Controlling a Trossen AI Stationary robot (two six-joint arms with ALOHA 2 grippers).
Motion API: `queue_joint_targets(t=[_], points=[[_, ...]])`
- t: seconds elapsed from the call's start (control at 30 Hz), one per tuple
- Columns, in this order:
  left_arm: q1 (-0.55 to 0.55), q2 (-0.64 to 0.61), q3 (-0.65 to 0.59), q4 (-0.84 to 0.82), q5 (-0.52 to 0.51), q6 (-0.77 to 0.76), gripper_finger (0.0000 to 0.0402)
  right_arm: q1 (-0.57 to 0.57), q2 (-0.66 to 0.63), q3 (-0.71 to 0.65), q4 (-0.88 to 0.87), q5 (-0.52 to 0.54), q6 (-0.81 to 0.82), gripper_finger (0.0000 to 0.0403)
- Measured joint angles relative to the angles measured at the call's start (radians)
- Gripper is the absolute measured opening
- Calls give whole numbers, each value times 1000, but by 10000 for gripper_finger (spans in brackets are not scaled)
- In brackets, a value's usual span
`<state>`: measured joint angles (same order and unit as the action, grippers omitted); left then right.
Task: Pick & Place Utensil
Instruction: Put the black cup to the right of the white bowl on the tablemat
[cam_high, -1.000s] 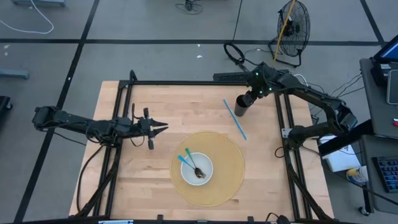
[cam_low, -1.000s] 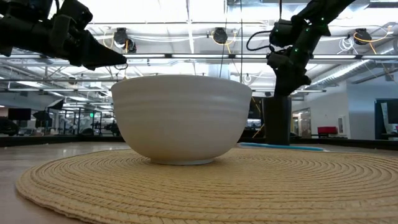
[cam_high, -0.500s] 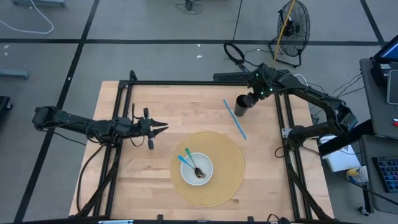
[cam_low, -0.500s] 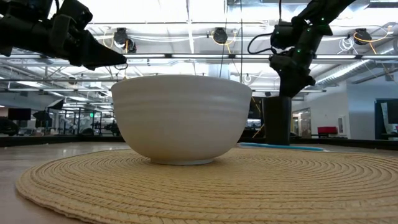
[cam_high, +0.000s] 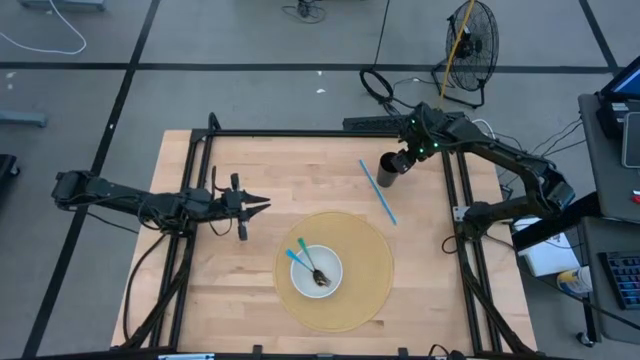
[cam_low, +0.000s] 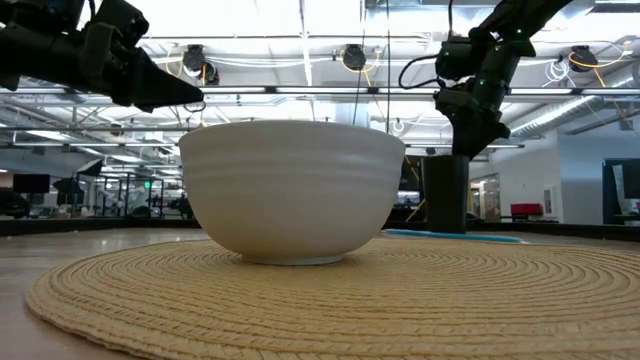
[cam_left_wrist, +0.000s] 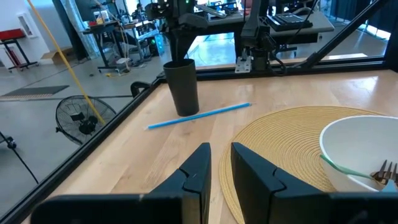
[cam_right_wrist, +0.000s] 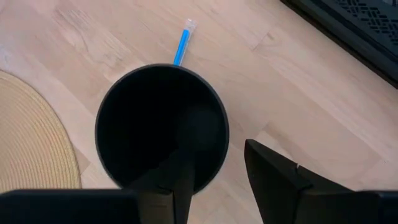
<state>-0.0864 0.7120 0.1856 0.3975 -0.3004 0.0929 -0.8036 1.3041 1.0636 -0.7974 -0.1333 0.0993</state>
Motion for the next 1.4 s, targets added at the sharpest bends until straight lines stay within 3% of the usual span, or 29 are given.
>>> queue_joint_targets(t=[0.37, 0.67, 1.17, 1.4], points=[[0, 0, 0, 0, -11, 0, 67, 0, 1, -57, 80, 0, 7, 96], [0, 0, 0, -3, -21, 0, 67, 0, 1, -58, 86, 2, -33, 8], [0, 0, 0, -4, -23, -5, 67, 0, -3, -58, 120, 2, -33, 3], [0, 0, 0, -4, -23, -4, 67, 0, -71, -58, 116, 1, -32, 2]])
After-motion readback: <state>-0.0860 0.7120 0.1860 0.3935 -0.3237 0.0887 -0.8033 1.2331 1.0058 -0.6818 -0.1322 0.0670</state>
